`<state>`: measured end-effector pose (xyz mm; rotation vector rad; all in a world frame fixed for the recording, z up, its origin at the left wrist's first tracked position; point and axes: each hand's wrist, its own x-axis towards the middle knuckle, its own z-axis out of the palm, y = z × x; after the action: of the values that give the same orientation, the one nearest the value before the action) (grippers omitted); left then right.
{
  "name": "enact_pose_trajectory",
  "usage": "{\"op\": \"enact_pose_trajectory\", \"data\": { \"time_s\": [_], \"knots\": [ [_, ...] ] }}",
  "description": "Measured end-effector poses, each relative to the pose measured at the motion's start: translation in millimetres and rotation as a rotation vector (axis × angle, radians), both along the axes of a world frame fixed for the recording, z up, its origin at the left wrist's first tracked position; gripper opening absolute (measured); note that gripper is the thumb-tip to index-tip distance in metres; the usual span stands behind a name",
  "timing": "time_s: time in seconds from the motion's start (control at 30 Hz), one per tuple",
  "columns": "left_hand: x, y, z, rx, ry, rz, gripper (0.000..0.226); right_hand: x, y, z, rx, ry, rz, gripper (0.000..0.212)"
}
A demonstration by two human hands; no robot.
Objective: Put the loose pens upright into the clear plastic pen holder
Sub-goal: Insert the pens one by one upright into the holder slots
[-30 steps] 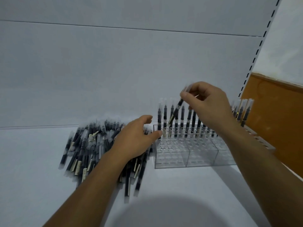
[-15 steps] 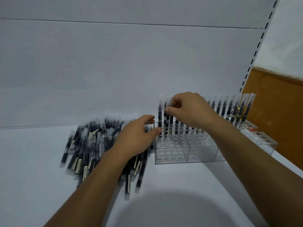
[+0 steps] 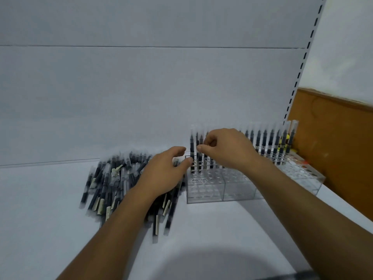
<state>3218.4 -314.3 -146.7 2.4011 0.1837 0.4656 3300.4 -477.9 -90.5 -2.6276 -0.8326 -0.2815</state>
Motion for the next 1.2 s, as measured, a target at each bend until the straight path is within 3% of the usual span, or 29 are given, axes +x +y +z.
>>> {"op": "enact_pose_trajectory", "data": {
  "time_s": [0.1, 0.23, 0.4, 0.5, 0.67, 0.83, 1.2],
  "knots": [
    [-10.5, 12.1, 11.9, 0.009, -0.043, 0.079, 0.043, -13.9, 0.4, 5.7, -0.027, -0.082, 0.006, 0.027],
    [-47.0, 55.1, 18.6, -0.008, -0.067, 0.273, 0.036, -42.8, 30.9, 3.4, -0.003, -0.032, 0.201, 0.026],
    [-102.1, 104.3, -1.5, -0.038, 0.057, 0.521, 0.045, -75.1, 89.9, -19.1, -0.15, 0.016, 0.421, 0.057],
    [-117.7, 112.3, -12.9, -0.115, 0.111, 0.518, 0.042, -85.6, 111.0, -36.2, -0.238, -0.003, 0.451, 0.059],
    [-116.9, 117.2, -14.7, -0.087, 0.129, 0.499, 0.011, -85.0, 119.6, -48.5, -0.229, -0.146, 0.412, 0.046],
    [-105.1, 122.8, -9.3, -0.055, 0.194, 0.542, 0.036, -81.2, 123.8, -55.6, -0.089, -0.175, 0.412, 0.03],
    [-82.8, 122.2, 7.2, 0.142, 0.423, 0.501, 0.032, -77.6, 128.5, -58.2, 0.057, -0.09, 0.393, 0.026]
  ]
}}
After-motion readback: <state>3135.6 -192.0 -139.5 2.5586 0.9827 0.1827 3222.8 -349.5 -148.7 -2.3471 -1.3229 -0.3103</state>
